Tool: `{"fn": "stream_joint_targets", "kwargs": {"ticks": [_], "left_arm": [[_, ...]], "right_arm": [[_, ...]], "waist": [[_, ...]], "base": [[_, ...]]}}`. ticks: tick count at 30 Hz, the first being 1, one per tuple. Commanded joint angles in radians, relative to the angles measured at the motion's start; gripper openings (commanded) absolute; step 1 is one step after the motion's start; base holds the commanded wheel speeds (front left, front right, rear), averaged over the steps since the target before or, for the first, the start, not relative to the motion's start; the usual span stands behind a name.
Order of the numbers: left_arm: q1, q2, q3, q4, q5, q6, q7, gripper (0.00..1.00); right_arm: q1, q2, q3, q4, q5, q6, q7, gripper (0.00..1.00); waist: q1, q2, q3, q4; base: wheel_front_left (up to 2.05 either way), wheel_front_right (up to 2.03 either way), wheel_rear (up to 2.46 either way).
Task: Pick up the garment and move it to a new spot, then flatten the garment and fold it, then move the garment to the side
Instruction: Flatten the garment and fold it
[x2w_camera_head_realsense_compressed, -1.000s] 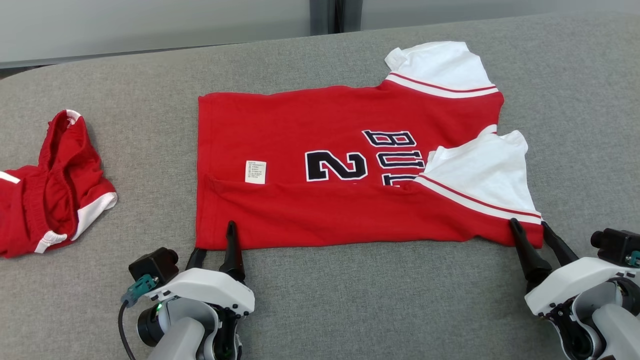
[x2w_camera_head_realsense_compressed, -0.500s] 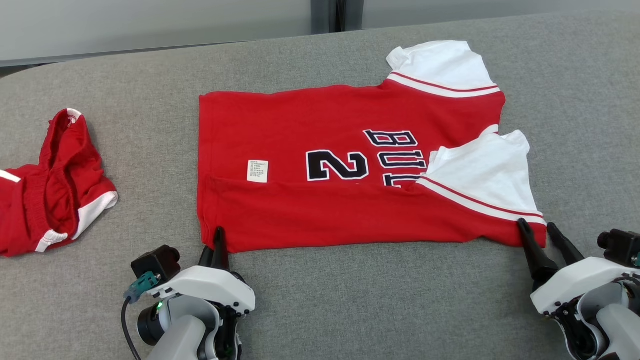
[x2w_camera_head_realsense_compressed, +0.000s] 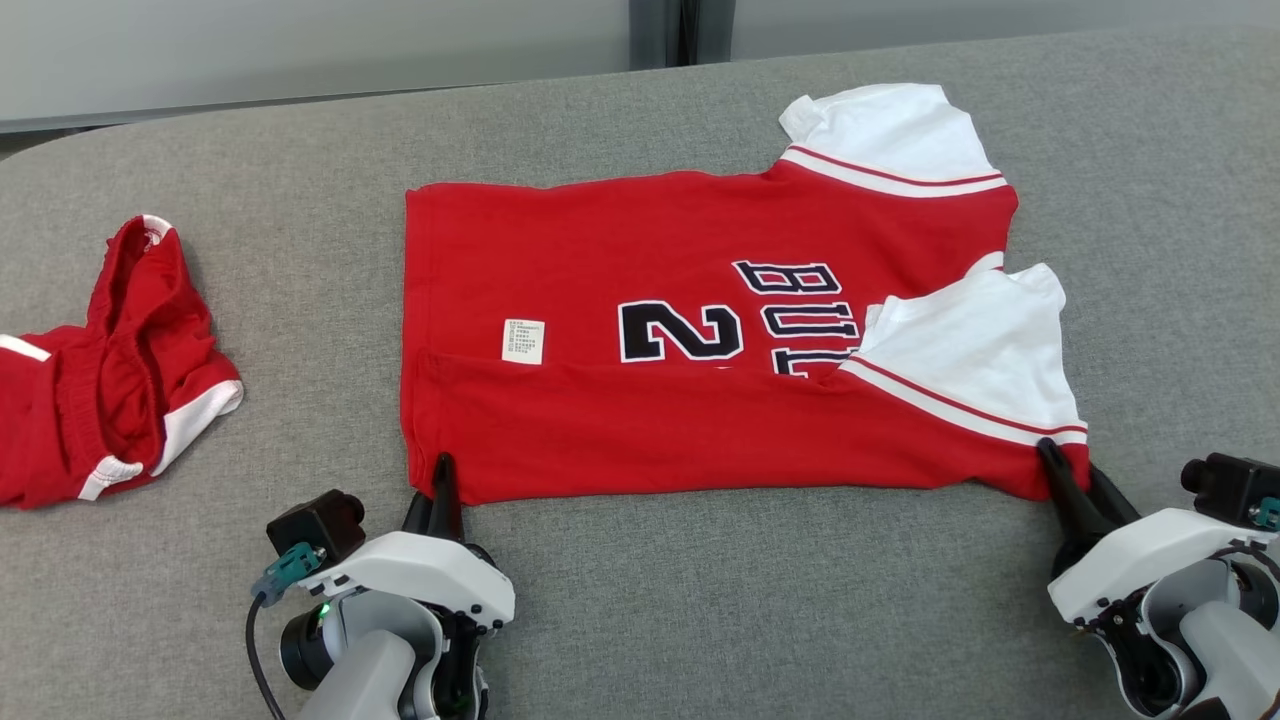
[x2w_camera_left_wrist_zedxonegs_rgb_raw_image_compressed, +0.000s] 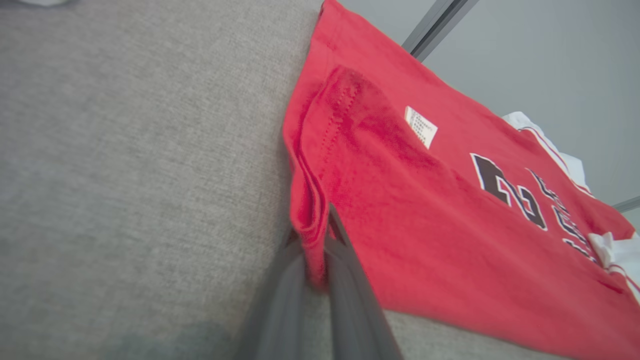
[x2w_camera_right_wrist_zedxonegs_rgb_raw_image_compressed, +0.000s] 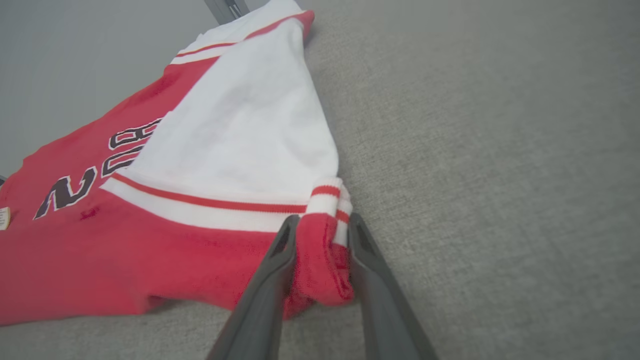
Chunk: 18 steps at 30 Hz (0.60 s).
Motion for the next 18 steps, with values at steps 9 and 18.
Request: {"fn": "stream_joint_targets", "kwargs": {"ticks": [9,18], "left_arm": [[0.016,0.005,0.01,0.021,0.003,0.0,0.008,0.0],[0.035,0.006,0.022,0.018,0.013,-0.003,0.005,0.0]], "right_arm": [[-0.001,-0.031,0.035,-0.002,0.007,0.0,-0.003,0.0],[0.007,-0.063,0.057,-0.003,0.027,0.0,-0.007,0.0]], "waist": [[0.0,-0.0001,-0.005,0.007],[0.0,-0.0001,-0.036,0.01]], "base": [[0.0,0.0,0.0],[0.0,0.0,0.0]]}}
